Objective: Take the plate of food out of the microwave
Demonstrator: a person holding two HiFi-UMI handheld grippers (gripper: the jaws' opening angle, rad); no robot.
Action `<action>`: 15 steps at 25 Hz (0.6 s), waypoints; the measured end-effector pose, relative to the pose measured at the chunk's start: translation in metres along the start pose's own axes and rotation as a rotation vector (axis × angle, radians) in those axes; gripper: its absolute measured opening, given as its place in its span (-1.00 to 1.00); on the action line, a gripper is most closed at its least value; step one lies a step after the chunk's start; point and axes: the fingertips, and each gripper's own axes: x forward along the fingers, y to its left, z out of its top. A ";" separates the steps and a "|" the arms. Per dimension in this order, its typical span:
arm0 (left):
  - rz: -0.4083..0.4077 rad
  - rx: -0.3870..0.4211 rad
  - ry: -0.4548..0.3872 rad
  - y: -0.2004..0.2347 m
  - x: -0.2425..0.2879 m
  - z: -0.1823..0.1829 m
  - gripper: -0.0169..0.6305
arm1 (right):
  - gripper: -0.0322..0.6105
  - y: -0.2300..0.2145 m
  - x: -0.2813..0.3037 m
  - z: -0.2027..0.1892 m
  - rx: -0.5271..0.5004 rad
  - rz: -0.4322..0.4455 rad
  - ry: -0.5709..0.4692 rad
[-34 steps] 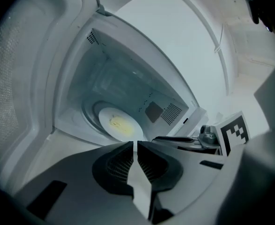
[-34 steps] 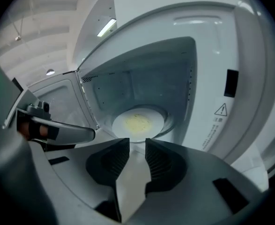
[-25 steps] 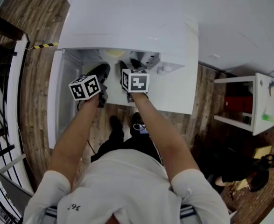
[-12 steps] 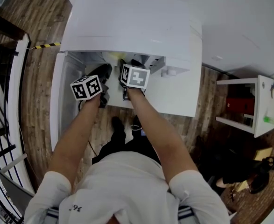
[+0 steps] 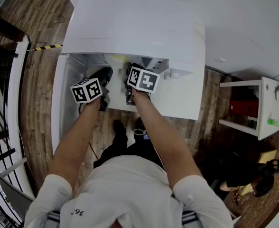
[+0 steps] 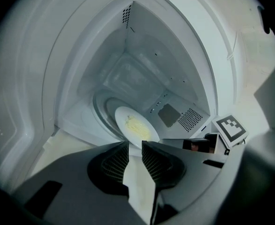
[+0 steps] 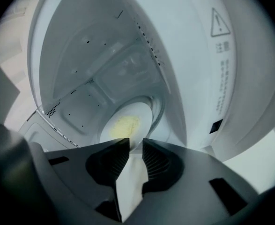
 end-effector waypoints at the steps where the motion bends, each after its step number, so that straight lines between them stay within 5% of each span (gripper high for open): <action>1: -0.004 -0.004 -0.002 0.000 0.000 0.000 -0.73 | -0.66 -0.001 -0.002 0.000 0.001 0.003 -0.004; 3: -0.007 -0.009 -0.002 0.001 0.000 0.001 -0.73 | -0.90 -0.002 -0.004 0.001 0.001 0.003 -0.009; 7: -0.007 -0.006 0.002 0.002 -0.001 -0.002 -0.73 | -0.89 -0.007 -0.003 0.000 0.062 0.009 -0.021; 15: -0.028 0.002 0.012 -0.004 -0.006 -0.009 -0.73 | -0.47 -0.010 -0.001 0.002 0.211 0.025 -0.064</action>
